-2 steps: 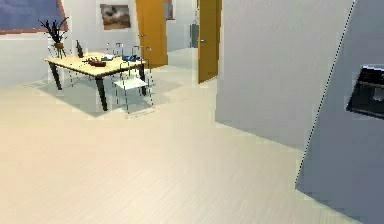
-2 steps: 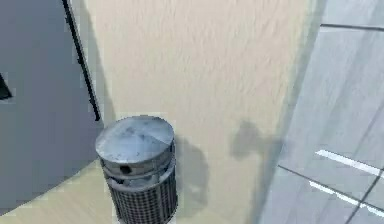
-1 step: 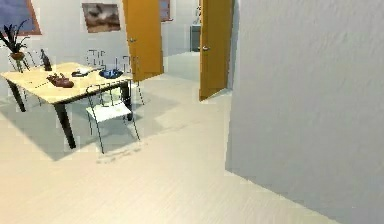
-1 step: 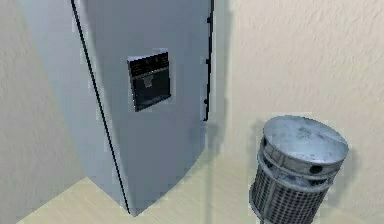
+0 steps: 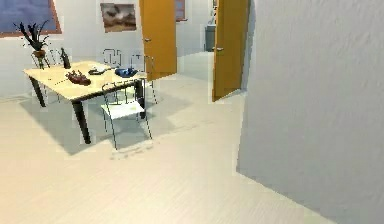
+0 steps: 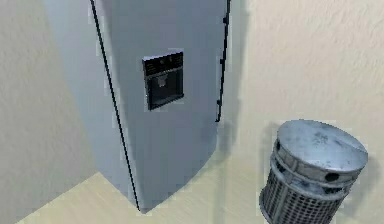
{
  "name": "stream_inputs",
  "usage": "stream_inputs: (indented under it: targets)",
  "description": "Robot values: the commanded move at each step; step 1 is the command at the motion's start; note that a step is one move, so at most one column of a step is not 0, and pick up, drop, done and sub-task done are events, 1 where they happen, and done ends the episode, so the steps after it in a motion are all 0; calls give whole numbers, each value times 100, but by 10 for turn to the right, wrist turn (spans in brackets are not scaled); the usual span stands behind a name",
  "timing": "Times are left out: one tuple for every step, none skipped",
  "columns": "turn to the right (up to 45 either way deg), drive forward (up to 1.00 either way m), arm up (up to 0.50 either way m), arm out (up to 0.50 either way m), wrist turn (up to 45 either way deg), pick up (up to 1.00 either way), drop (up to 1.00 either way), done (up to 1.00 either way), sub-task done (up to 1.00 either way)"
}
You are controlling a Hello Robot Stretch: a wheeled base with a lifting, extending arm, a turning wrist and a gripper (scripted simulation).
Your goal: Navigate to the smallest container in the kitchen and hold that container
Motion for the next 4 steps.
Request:
stream_inputs:
  targets:
    - [0, 100, 0, 0, 0, 0, 0, 0, 0]
    - [0, 100, 0, 0, 0, 0, 0, 0, 0]
    - [-90, 0, 0, 0, 0, 0, 0, 0, 0]
    - [0, 5, 0, 0, 0, 0, 0, 0, 0]
